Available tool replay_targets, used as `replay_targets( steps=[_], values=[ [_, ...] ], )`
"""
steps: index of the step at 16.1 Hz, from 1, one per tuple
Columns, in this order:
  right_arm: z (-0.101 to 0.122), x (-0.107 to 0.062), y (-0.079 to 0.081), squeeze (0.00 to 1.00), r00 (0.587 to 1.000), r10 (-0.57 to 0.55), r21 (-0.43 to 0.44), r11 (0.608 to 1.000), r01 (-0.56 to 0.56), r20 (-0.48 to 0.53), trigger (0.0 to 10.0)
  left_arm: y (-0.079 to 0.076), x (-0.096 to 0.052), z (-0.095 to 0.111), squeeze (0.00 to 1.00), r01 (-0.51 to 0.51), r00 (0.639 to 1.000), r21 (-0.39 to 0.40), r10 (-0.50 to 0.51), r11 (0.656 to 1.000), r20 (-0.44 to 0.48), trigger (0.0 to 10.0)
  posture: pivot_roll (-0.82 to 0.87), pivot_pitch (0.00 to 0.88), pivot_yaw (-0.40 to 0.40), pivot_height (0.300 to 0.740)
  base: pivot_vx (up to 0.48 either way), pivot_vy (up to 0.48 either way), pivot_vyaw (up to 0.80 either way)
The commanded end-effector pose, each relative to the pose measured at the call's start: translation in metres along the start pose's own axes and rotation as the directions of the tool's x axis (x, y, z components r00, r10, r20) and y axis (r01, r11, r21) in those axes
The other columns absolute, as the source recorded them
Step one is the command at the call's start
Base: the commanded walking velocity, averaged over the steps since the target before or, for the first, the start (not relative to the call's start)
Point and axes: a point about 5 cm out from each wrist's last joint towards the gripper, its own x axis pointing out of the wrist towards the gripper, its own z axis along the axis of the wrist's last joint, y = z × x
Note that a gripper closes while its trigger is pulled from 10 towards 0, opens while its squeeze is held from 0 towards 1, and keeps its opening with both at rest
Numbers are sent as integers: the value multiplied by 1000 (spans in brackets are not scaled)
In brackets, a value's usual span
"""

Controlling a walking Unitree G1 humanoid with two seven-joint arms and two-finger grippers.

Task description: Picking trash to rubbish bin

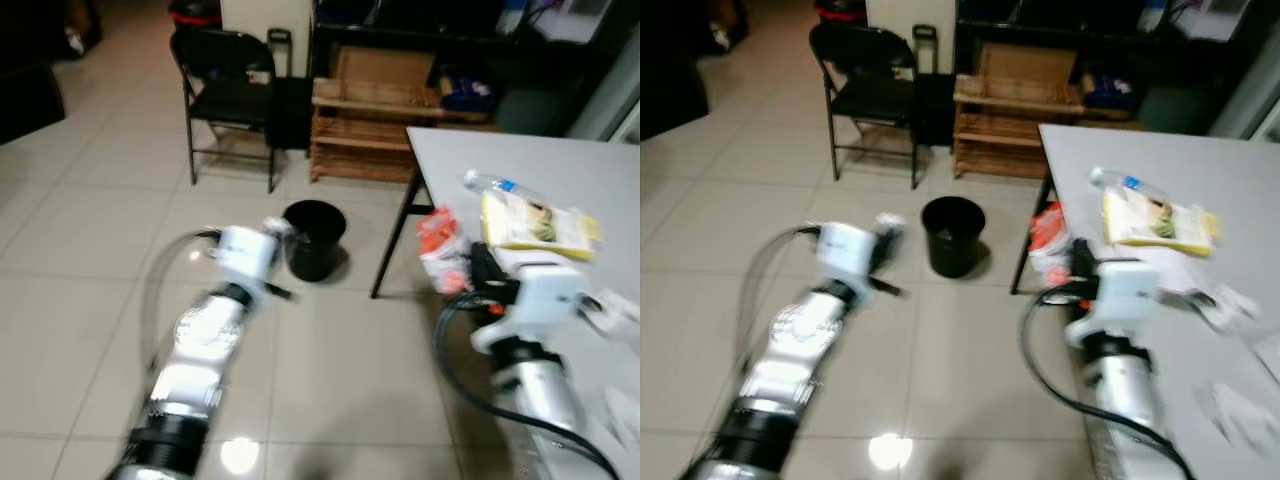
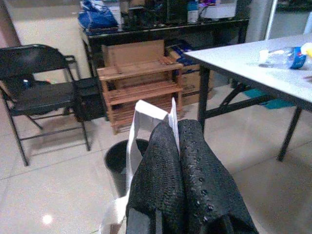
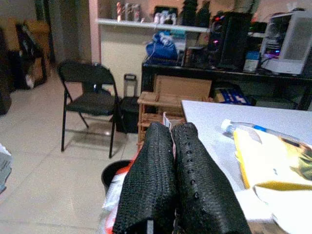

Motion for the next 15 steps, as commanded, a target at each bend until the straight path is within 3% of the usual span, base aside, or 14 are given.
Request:
replay_targets(
  steps=[1,15],
  values=[
    [2,2,6,0,1000,18,10,1000,-18,13,10000,12,-2,4,0,-32,999,18,32,999,6,10000,168,90,-73,740,480,0,0],
    [-4,2,11,0,999,37,15,999,-37,-3,10000,14,-5,14,0,-29,999,24,29,999,13,10000,180,112,-72,740,480,0,0]
  ],
)
